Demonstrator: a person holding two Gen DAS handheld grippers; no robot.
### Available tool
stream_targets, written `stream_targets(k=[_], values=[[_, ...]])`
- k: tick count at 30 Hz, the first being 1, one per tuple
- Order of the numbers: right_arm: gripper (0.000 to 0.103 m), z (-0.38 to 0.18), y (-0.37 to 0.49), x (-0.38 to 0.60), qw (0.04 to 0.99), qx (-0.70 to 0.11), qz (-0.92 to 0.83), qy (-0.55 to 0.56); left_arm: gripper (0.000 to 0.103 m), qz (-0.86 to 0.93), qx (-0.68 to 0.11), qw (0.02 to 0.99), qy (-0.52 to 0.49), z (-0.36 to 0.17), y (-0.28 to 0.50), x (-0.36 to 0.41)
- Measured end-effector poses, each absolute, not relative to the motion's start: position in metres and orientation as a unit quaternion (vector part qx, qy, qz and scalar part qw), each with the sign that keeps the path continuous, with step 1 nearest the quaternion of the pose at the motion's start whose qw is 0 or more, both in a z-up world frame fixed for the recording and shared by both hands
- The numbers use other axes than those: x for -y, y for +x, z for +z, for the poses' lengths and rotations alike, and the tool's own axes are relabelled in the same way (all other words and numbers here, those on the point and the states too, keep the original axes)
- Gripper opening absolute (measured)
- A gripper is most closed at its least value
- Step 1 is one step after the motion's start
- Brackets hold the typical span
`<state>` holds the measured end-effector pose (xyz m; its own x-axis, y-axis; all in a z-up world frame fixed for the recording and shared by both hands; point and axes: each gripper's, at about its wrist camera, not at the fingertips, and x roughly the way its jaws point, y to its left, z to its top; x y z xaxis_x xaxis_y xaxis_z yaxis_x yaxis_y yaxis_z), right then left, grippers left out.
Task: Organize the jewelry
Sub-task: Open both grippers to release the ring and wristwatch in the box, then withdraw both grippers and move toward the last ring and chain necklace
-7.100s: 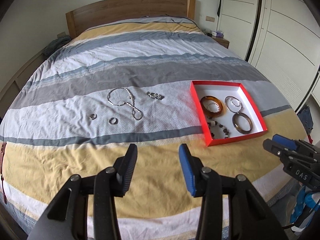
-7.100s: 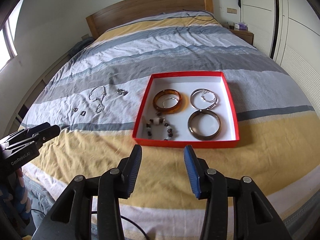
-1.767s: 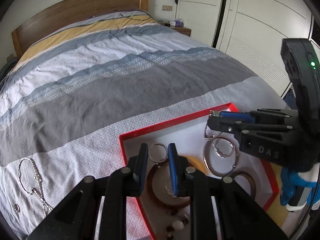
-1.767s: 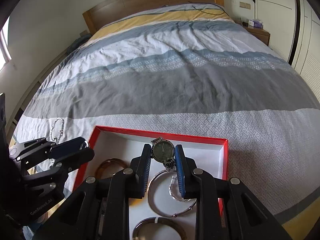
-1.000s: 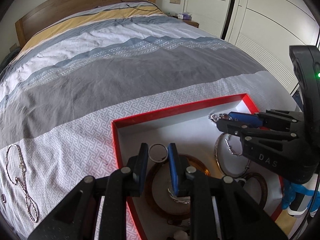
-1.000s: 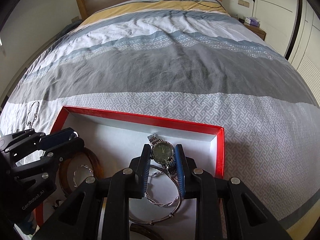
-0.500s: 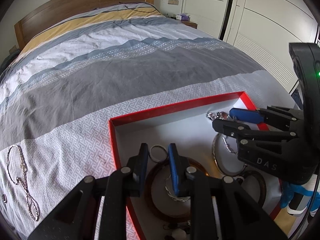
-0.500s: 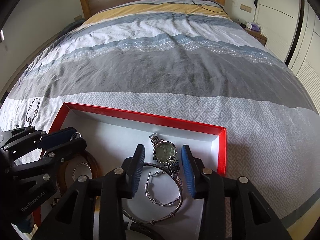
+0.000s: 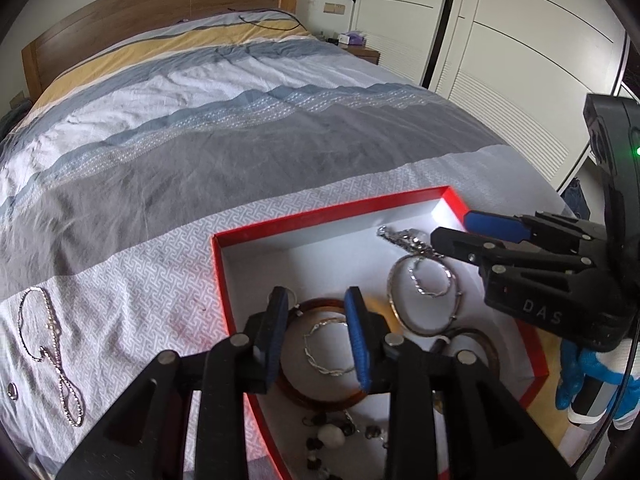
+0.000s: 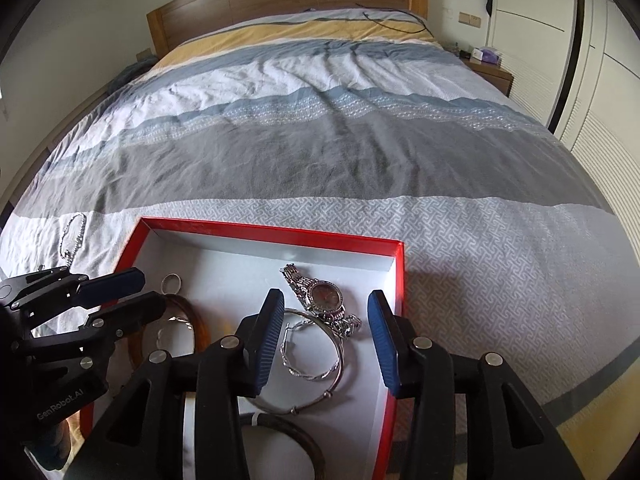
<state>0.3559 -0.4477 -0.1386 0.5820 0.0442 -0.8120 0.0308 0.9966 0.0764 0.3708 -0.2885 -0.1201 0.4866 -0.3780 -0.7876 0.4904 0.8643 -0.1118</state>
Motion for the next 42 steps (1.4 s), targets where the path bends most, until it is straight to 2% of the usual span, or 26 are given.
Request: stream_targets(k=[4, 22, 27, 36, 42], values=[[0.044, -0.122, 0.341, 0.449, 0.893, -0.447, -0.005, 0.050, 0.035, -0.255, -0.427, 0.865, 0.063, -0.100, 0.357, 0.282], [0.047, -0.060, 0.227, 0.427, 0.900, -0.423, -0.020, 0.104, 0.035, -0.242, -0.406, 0.880, 0.053, -0.028, 0.258, 0.211], [0.048, -0.036, 0.191, 0.414, 0.903, -0.413, -0.020, 0.111, 0.035, -0.220, -0.416, 0.882, 0.038, -0.015, 0.223, 0.179], [0.051, 0.019, 0.140, 0.380, 0.920, -0.375, -0.011, 0.117, 0.036, -0.144, -0.376, 0.915, -0.008, 0.032, 0.151, 0.101], [0.056, 0.036, 0.113, 0.348, 0.932, -0.337, 0.027, 0.134, 0.041, -0.083, -0.362, 0.929, 0.001, 0.049, 0.102, 0.052]])
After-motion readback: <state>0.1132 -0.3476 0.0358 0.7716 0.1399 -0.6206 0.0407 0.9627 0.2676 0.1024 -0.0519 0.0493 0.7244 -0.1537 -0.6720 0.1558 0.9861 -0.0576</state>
